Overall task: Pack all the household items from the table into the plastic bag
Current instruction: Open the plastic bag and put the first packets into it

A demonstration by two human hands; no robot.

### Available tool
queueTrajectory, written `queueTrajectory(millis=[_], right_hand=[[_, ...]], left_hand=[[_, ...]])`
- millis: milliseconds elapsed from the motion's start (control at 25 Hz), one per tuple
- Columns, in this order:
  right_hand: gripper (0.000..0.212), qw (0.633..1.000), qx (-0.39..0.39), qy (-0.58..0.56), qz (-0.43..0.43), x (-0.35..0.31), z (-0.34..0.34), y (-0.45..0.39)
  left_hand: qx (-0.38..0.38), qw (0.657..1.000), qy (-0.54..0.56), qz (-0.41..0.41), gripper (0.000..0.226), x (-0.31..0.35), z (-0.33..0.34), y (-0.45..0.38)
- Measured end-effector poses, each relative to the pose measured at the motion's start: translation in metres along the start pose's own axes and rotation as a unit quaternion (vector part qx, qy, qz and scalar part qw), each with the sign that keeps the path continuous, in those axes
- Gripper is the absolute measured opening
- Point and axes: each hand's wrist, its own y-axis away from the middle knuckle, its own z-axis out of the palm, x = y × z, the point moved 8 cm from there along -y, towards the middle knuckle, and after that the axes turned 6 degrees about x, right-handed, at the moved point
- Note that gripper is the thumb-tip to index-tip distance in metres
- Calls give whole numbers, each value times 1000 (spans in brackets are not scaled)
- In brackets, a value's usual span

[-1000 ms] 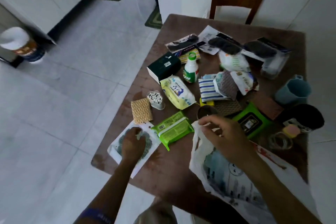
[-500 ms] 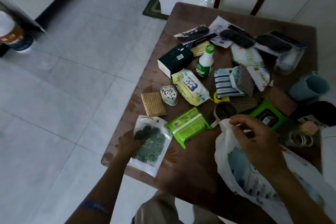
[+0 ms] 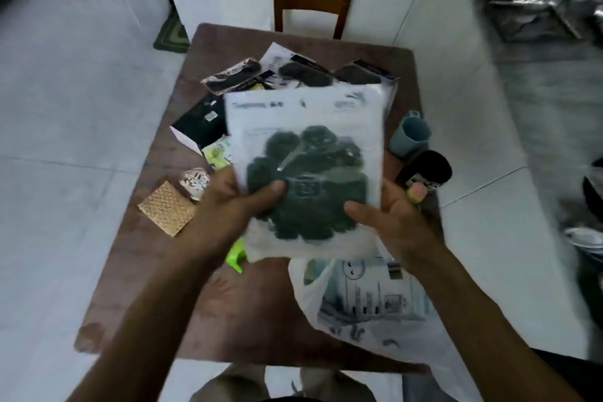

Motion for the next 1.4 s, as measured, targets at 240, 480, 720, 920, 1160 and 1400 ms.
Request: queueTrajectory(millis=[240, 480, 720, 920, 1160, 1400], right_hand=[[25, 972, 124, 196, 41, -2, -133, 42], [15, 967, 140, 210, -17, -35, -175, 58], [18, 864, -183, 461, 82, 29, -107, 60], [28, 660, -255, 702, 85, 135, -55, 34], [37, 669, -280, 682, 94, 135, -80, 23], [31, 851, -197, 467, 135, 75, -67, -1]], left_hand=[[-40, 874, -481, 46, 119, -74, 72, 20], [-71, 823, -552, 116, 111, -113, 116, 58], [135, 950, -278, -44, 21, -124, 56, 33], [162, 981, -105, -31, 22, -109, 42, 34], [112, 979, -168, -30, 39, -112, 39, 46], [115, 972, -203, -35, 15, -107, 24, 29]])
